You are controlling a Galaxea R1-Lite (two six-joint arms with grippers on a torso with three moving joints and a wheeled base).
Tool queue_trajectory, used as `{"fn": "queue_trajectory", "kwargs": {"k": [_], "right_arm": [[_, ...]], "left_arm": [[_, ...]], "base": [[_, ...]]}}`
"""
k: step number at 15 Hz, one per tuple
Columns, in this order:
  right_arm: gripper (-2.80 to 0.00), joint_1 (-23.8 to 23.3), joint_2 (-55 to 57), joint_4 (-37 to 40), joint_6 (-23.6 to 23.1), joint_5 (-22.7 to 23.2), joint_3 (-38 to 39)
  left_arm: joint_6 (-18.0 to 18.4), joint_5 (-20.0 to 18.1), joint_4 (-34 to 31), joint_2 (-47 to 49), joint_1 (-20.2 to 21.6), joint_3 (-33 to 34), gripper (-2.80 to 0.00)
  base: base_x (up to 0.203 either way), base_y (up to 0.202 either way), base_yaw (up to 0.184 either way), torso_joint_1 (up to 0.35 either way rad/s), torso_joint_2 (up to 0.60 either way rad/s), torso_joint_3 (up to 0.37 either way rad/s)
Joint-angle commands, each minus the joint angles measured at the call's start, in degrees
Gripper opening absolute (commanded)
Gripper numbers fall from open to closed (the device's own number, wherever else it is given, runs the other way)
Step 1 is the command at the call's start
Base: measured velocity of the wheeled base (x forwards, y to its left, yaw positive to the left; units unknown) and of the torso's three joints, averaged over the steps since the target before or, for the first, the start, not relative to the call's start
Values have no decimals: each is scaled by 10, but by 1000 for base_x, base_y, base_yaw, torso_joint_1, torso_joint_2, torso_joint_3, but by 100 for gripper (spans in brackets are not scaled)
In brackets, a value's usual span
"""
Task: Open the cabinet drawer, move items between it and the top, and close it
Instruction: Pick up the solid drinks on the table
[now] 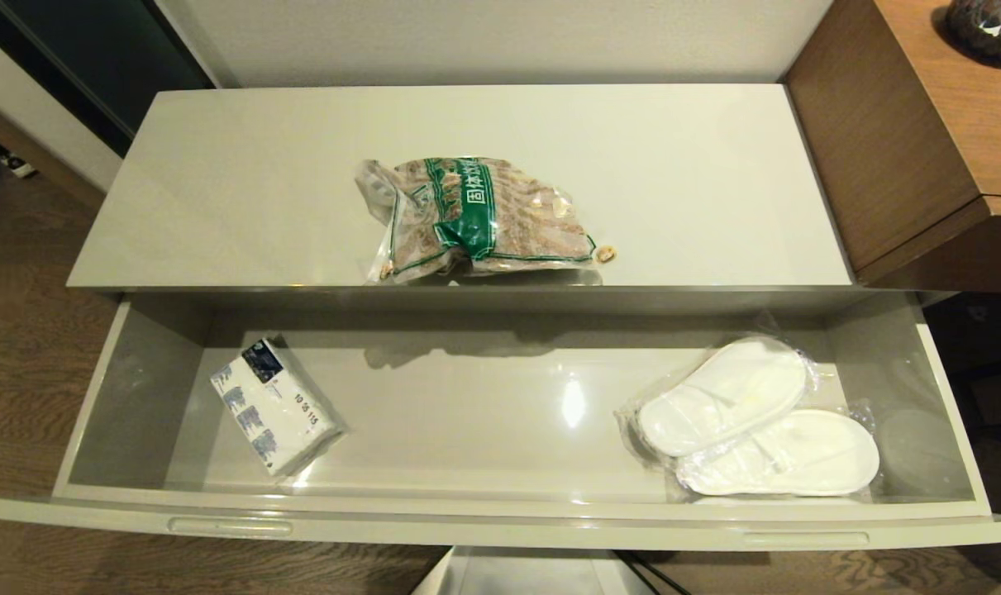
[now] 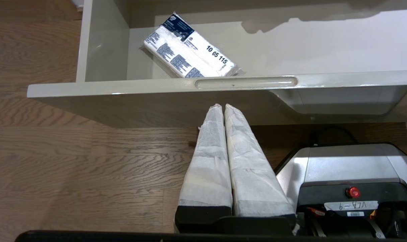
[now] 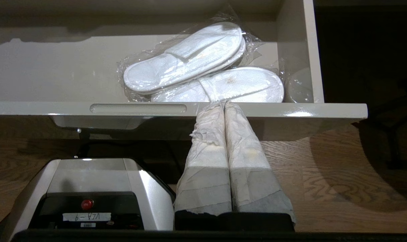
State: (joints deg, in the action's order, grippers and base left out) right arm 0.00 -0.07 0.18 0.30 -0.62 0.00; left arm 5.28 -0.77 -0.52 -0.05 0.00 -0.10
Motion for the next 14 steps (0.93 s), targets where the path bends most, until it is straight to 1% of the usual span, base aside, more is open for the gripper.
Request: {"fn": "queue_trajectory", "kwargs": {"k": [1, 2, 3, 4, 5, 7, 8, 9, 10, 11, 12, 14], "right_arm": [[-280, 0, -7, 0, 0, 0, 2], [-280, 0, -7, 0, 0, 0, 1], [-280, 0, -7, 0, 0, 0, 2], [-280, 0, -7, 0, 0, 0, 2], [-280, 0, -7, 0, 0, 0, 2], [-280, 0, -7, 0, 0, 0, 1], [-280, 0, -7, 0, 0, 0, 2], [-280, 0, -7, 0, 0, 0, 2], [-280, 0, -7, 0, 0, 0, 2], [-280, 0, -7, 0, 0, 0, 1], [-280, 0, -7, 0, 0, 0, 2], [-280, 0, -7, 0, 0, 0, 2]], "left_arm": [[5, 2, -1, 2, 1, -4, -280], [6, 1, -9, 12, 1, -25, -280], [2, 1, -24, 36, 1, -68, -280], [-14, 1, -43, 81, 1, -136, -280], [-38, 0, -62, 141, 1, -206, -280], [-85, -3, -106, 287, 0, -366, -280], [-104, -16, -138, 358, -1, -440, -280], [-122, -38, -173, 432, -4, -516, -280], [-137, -70, -209, 499, -8, -585, -280], [-148, -107, -242, 562, -16, -637, -280], [-158, -143, -271, 620, -26, -683, -280], [-173, -185, -300, 723, -47, -748, -280]], "base": [[0, 0, 0, 0, 0, 0], [0, 0, 0, 0, 0, 0], [0, 0, 0, 0, 0, 0], [0, 0, 0, 0, 0, 0], [0, 0, 0, 0, 0, 0], [0, 0, 0, 0, 0, 0], [0, 0, 0, 0, 0, 0], [0, 0, 0, 0, 0, 0], [0, 0, 0, 0, 0, 0], [0, 0, 0, 0, 0, 0], [0, 0, 0, 0, 0, 0], [0, 0, 0, 0, 0, 0]]}}
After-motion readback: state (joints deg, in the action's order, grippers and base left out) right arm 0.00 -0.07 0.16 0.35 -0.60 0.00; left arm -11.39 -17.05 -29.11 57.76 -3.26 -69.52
